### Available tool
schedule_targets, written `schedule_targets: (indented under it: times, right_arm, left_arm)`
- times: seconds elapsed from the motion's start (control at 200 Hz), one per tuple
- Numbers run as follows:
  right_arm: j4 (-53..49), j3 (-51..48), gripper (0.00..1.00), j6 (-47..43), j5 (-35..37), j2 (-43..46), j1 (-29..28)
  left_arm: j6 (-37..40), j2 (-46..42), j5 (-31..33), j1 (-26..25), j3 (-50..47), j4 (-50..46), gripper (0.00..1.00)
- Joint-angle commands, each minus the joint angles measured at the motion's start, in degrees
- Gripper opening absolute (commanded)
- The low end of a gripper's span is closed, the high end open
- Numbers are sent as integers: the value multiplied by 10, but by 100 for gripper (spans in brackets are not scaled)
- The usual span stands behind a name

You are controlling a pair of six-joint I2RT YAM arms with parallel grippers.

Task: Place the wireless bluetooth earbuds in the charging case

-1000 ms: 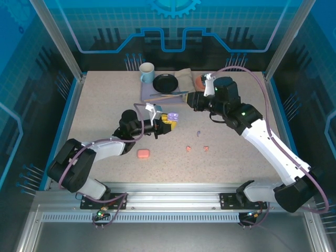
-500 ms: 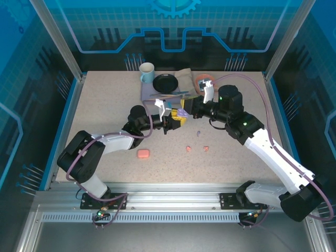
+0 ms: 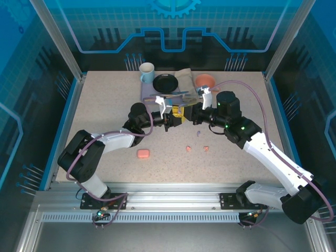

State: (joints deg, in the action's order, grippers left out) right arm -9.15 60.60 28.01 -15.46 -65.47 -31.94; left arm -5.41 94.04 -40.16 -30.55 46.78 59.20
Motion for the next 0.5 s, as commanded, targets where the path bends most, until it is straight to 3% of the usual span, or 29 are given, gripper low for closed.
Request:
schedule_targets:
  times: [0.0, 0.495]
  right_arm:
    - [21, -4, 18, -8, 6, 1, -5]
    - [69, -32, 17, -15, 50, -2, -13]
  left_arm:
    - [17, -7, -8, -4, 17, 2, 0]
    - [-25, -5, -12, -3, 29, 18, 0]
